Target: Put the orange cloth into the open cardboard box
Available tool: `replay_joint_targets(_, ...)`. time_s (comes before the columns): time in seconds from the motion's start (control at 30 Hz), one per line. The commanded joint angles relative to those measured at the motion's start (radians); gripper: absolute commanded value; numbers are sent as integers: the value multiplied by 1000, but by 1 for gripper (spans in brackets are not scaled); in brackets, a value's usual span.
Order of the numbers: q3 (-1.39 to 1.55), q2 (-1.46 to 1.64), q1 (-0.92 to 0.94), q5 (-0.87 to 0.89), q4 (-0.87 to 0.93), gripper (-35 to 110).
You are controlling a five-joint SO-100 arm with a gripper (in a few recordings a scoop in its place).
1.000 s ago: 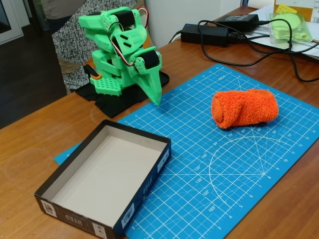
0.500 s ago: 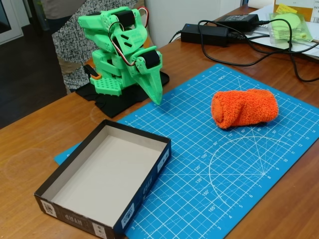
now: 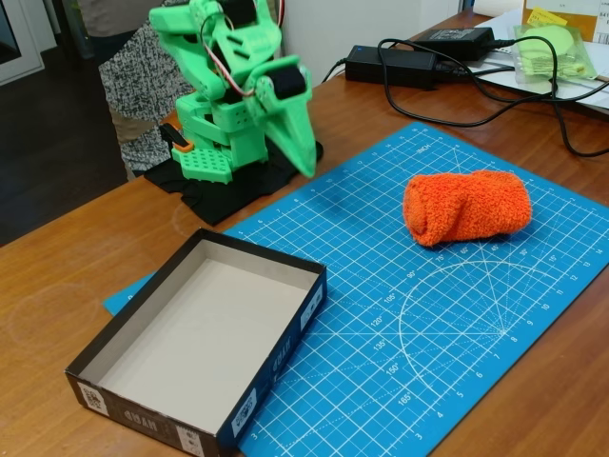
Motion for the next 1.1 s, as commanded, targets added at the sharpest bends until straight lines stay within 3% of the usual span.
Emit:
replay_joint_targets(0.0, -173, -183, -40, 117, -11, 1)
replay_joint_targets(0.07, -227, -293, -84, 187, -37, 4)
replay_joint_targets(0.27, -275, -572, -311, 316, -164, 31)
replay_joint_targets(0.4, -316, -692, -419, 469, -218, 38)
replay_joint_targets(0.63, -515, -980, -557, 520, -239, 38)
replay_joint_targets(1.07, -672, -1313, -449, 747, -330, 38)
